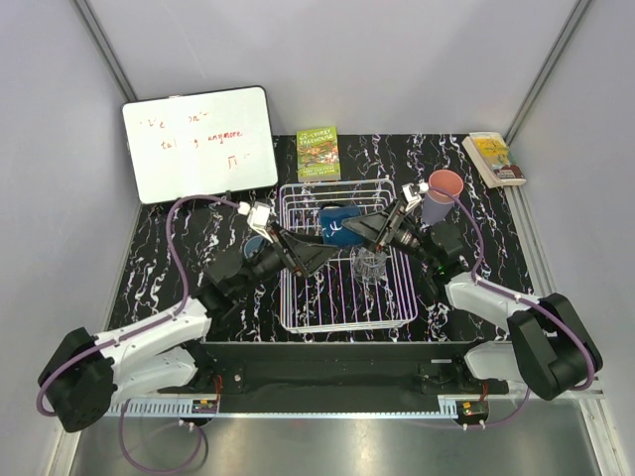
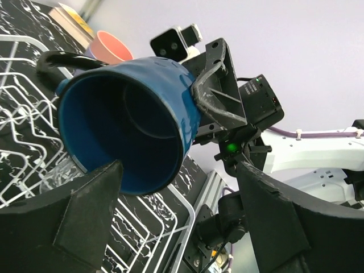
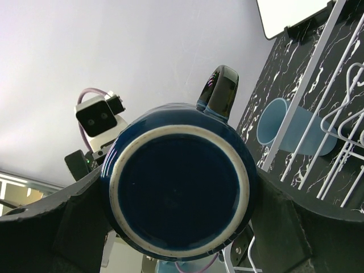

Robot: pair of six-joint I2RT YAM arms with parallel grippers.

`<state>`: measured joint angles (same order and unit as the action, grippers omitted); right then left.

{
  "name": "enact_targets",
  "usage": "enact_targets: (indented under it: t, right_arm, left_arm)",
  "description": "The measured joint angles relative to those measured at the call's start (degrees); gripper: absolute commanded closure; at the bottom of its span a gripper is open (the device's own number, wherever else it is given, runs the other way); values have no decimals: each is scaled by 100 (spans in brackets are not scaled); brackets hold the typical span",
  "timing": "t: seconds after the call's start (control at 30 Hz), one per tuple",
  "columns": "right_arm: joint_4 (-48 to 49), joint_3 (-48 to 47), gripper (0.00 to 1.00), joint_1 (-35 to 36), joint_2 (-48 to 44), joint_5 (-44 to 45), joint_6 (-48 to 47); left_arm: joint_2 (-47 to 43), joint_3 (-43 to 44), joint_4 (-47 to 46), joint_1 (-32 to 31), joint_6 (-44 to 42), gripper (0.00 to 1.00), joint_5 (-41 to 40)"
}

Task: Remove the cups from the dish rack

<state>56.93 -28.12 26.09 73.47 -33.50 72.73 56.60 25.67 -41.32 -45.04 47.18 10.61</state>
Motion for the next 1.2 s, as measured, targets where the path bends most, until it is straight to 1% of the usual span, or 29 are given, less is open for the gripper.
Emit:
enact_targets:
  t: [0.07, 0.17, 0.2, 0.27, 0.4, 0.43, 0.47, 0.5, 0.53, 0.63, 0.7, 0.73, 0.77, 0.8, 0.83, 0.87, 0.97, 1.0, 1.03, 1.2]
  right_arm:
    - [-24, -20, 100, 37, 2, -28, -35]
    - [-122, -94, 100, 120, 0, -68, -98]
    - [-170, -122, 100, 149, -2, -72, -129]
    - [-249, -153, 100, 186, -7, -76, -175]
    - [-354, -166, 100, 243, -11, -125, -227]
    - [-374, -175, 100, 264, -11, -151, -243]
    - [-391, -188, 100, 286, -11, -173, -245]
    - [-415, -201, 100, 313, -11, -175, -256]
    - [-435, -219, 100, 330, -11, -177, -271]
    - [-352, -254, 100, 332, -42, -227, -17]
    - [-356, -315, 100, 332, -103, -210, 2]
    - [-389, -330, 96, 332, -127, -205, -7]
    - [-444, -337, 79, 332, -160, -203, -31]
    - [-529, -337, 67, 332, -201, -205, -48]
    - [-627, -337, 57, 337, -251, -212, -85]
    - [-745, -341, 37, 341, -315, -210, -133]
    - [-1215, -411, 14, 345, -586, -164, -308]
    - [-1390, -455, 3, 348, -695, -146, -376]
    - [-1545, -503, 0, 358, -778, -138, -439]
    - [-2732, -859, 0, 498, -1226, 17, -1113]
  left_arm:
    - [105, 79, -2, -48, -22, 20, 22]
    - [208, 170, -17, -85, -52, 31, 52]
    - [232, 186, -31, -96, -68, 37, 61]
    - [271, 225, -28, -109, -94, 42, 81]
    - [334, 317, 20, -129, -162, 60, 118]
    - [356, 352, 68, -138, -184, 72, 131]
    - [382, 389, 120, -144, -203, 79, 155]
    - [411, 426, 181, -151, -227, 93, 175]
    - [435, 466, 225, -155, -240, 100, 240]
    - [426, 584, 212, -155, -101, 100, 400]
    - [422, 680, 251, -162, -151, 100, 415]
    - [413, 699, 269, -166, -170, 100, 415]
    - [389, 699, 297, -166, -177, 100, 411]
    - [363, 699, 354, -173, -173, 100, 409]
    - [334, 702, 415, -179, -170, 100, 409]
    - [306, 713, 505, -188, -168, 100, 409]
    - [225, 861, 866, -221, -160, 100, 415]
    - [192, 896, 929, -234, -166, 100, 415]
    - [142, 938, 1014, -254, -168, 100, 413]
    - [-205, 1115, 1722, -345, -361, 100, 350]
